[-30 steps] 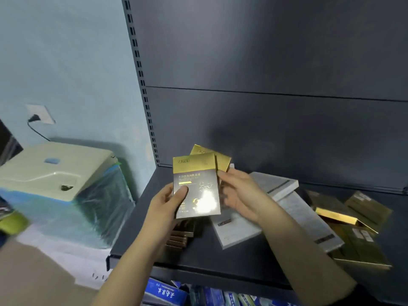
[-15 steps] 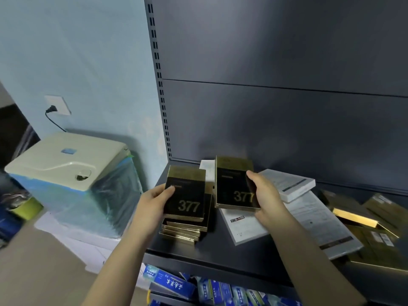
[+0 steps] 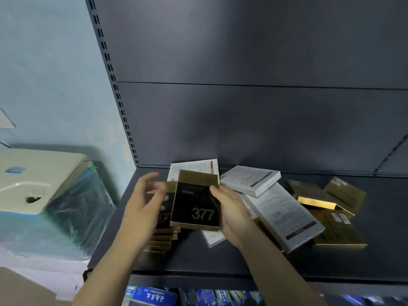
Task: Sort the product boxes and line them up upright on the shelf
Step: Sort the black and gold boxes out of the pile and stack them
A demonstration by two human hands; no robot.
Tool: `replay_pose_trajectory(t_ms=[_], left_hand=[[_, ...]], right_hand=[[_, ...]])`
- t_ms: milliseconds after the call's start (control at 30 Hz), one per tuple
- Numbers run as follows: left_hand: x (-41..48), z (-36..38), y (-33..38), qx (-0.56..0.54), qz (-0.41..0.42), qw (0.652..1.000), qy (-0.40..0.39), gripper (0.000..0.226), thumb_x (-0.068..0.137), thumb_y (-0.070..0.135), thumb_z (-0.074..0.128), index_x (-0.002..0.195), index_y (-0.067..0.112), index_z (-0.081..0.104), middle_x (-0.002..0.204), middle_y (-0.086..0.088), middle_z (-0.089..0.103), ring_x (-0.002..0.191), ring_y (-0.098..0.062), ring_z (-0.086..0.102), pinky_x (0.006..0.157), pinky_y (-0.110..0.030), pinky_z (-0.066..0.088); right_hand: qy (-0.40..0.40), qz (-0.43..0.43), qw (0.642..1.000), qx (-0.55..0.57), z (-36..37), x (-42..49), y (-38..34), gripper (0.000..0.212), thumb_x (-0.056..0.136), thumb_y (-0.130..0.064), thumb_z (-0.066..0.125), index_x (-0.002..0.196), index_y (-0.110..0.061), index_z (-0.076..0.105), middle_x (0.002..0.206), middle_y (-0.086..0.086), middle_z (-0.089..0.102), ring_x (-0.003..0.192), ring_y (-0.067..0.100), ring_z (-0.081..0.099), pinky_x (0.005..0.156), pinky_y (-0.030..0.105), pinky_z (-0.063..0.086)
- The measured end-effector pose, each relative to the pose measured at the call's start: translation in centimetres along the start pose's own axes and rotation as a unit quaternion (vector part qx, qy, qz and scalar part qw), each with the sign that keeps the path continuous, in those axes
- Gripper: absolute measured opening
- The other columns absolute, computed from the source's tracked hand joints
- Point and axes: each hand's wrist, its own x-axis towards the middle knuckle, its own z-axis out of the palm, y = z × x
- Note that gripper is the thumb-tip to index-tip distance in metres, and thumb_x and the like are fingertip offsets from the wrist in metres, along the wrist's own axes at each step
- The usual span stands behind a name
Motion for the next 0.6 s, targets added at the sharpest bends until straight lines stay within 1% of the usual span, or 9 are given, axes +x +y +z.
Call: replay_pose_trajectory(t_ms=[67,133,167,267,367,433,467,533,600], left_hand=[[-0.4,1.8,0.4,-0.002,-0.010,0.997,-0.078,0.035,0.096,0.024,0.055,0.127,0.038,0.048,0.109,0.012,0.066,0.098,-0.008,0.062,0.087,-0.029,0.046],[-0.7,3.5,0.4,0.007,-0.026,0.993,-0.113,0.050,0.095,0.018,0.055,0.139,0.035,0.040,0.118,0.010,0.064,0.102,-0.008,0.062,0.092,-0.031,0.045],[-0.8,4.4,0.3,-0.017,-0.050,0.991,-0.124,0.053,0.095,0.014,0.056,0.141,0.034,0.039,0.115,0.006,0.065,0.095,-0.010,0.063,0.090,-0.031,0.047],[-1.1,6.6,-0.3,-0.111,-0.119,0.973,-0.166,0.050,0.094,0.007,0.055,0.137,0.031,0.044,0.073,0.002,0.062,0.056,-0.012,0.060,0.072,-0.036,0.050],[-1.3,8.5,-0.7,-0.106,-0.097,0.974,-0.176,0.049,0.095,0.009,0.054,0.131,0.041,0.049,0.069,0.003,0.062,0.057,-0.013,0.064,0.082,-0.045,0.049],[-1.5,9.5,-0.7,-0.099,-0.084,0.972,-0.194,0.051,0.096,0.009,0.054,0.131,0.044,0.047,0.071,0.003,0.064,0.061,-0.009,0.065,0.082,-0.044,0.049],[-1.7,10.0,-0.9,-0.097,-0.085,0.971,-0.201,0.051,0.096,0.009,0.054,0.133,0.043,0.044,0.068,0.008,0.063,0.060,-0.006,0.065,0.081,-0.043,0.048],[-2.0,10.9,-1.3,-0.100,-0.102,0.969,-0.203,0.050,0.095,0.009,0.054,0.134,0.039,0.044,0.073,0.010,0.065,0.066,-0.006,0.067,0.080,-0.041,0.050],[-2.5,11.7,-1.5,-0.130,-0.137,0.961,-0.203,0.043,0.096,0.008,0.053,0.130,0.034,0.050,0.085,0.000,0.068,0.078,-0.013,0.069,0.072,-0.034,0.052]], right_hand=[[0.006,-0.015,1.000,0.007,-0.2,-0.6,-0.8,0.030,0.097,-0.023,0.054,0.124,-0.012,0.061,0.117,0.014,0.070,0.109,0.031,0.067,0.096,0.053,0.051],[0.028,-0.034,0.999,-0.012,-1.4,-1.1,-2.0,0.030,0.097,-0.026,0.055,0.121,-0.010,0.062,0.118,0.016,0.069,0.109,0.033,0.067,0.096,0.054,0.051],[0.039,-0.043,0.998,-0.029,-2.1,-1.4,-2.8,0.031,0.096,-0.028,0.056,0.120,-0.009,0.063,0.118,0.016,0.069,0.109,0.033,0.067,0.096,0.054,0.051],[0.068,-0.064,0.994,-0.054,-4.9,-2.4,-5.6,0.033,0.097,-0.029,0.054,0.119,-0.006,0.062,0.116,0.020,0.068,0.105,0.034,0.068,0.095,0.050,0.052],[0.117,-0.095,0.988,-0.034,-7.9,-3.3,-8.7,0.029,0.098,-0.018,0.054,0.122,-0.004,0.056,0.099,0.018,0.066,0.078,0.024,0.065,0.067,0.034,0.056],[0.192,-0.144,0.968,-0.077,-10.6,-4.0,-10.4,0.025,0.097,-0.003,0.050,0.121,-0.003,0.055,0.091,0.010,0.064,0.073,0.018,0.064,0.063,0.028,0.056],[0.243,-0.163,0.945,-0.147,-12.4,-4.3,-10.8,0.028,0.095,0.004,0.046,0.119,-0.007,0.056,0.093,0.006,0.063,0.076,0.017,0.063,0.068,0.027,0.055],[0.334,-0.160,0.855,-0.364,-16.3,-4.8,-11.3,0.043,0.090,0.012,0.043,0.117,-0.019,0.057,0.106,-0.002,0.058,0.095,0.017,0.058,0.077,0.025,0.050],[0.314,-0.059,0.743,-0.589,-20.0,-4.8,-11.2,0.057,0.086,0.011,0.050,0.129,-0.027,0.054,0.130,-0.002,0.050,0.119,0.021,0.049,0.095,0.033,0.046]])
